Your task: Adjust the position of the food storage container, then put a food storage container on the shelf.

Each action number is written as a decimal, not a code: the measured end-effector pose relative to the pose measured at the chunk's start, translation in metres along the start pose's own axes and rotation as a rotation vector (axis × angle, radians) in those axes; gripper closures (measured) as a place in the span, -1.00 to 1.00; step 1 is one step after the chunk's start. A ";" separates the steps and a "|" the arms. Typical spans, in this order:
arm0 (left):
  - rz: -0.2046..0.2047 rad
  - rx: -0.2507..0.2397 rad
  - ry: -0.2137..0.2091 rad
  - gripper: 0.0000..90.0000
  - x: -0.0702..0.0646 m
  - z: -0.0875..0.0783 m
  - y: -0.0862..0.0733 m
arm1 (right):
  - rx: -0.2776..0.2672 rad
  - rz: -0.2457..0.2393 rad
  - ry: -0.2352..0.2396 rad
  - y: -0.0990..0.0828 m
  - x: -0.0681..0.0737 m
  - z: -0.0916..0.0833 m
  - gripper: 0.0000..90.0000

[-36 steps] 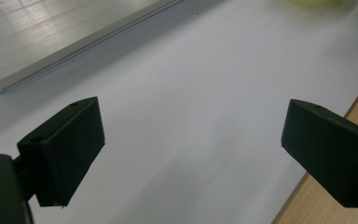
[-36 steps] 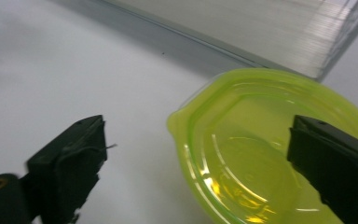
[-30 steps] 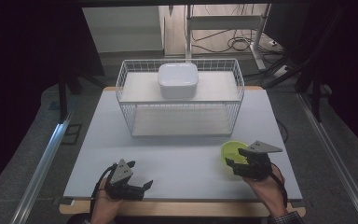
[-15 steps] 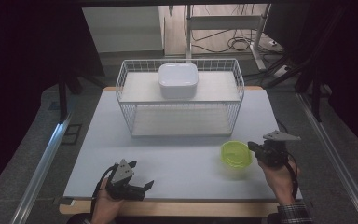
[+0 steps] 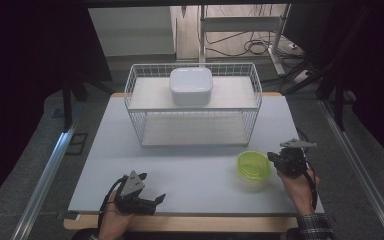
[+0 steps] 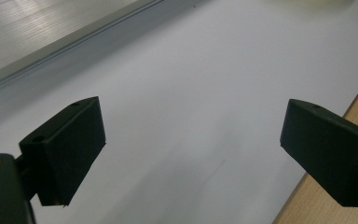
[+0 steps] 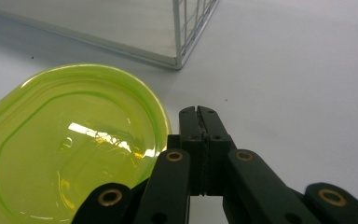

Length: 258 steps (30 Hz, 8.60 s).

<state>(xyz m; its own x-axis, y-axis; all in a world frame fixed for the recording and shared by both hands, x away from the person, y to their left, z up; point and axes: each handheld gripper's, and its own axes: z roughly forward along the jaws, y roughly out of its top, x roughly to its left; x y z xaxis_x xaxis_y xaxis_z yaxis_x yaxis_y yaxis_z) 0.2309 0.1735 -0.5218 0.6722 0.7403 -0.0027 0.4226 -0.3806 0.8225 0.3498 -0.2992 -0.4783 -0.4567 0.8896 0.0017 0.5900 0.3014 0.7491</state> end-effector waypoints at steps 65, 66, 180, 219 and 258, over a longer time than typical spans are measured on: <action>0.022 0.028 0.011 -0.86 -0.003 0.003 -0.001 | 0.009 -0.121 0.172 0.004 0.093 0.019 0.98; 0.021 0.029 0.010 -0.86 -0.003 0.004 -0.001 | 0.011 -0.121 0.178 0.005 0.094 0.021 0.98; 0.091 0.078 -0.016 -0.86 -0.006 0.007 -0.001 | 0.044 -0.149 0.381 0.019 0.125 0.020 -0.57; 0.126 0.088 -0.008 -0.86 -0.010 0.008 0.000 | 0.203 0.240 0.724 0.035 0.118 0.067 0.80; 0.065 0.045 0.003 -0.89 -0.004 0.004 0.000 | -0.006 0.272 0.746 0.102 0.096 0.006 0.81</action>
<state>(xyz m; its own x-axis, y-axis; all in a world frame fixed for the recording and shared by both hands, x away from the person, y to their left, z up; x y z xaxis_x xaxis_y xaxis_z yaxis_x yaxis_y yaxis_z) 0.2307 0.1682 -0.5241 0.6972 0.7150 0.0520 0.4047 -0.4524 0.7947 0.3708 -0.1811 -0.4058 -0.6241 0.4664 0.6269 0.7422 0.1031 0.6622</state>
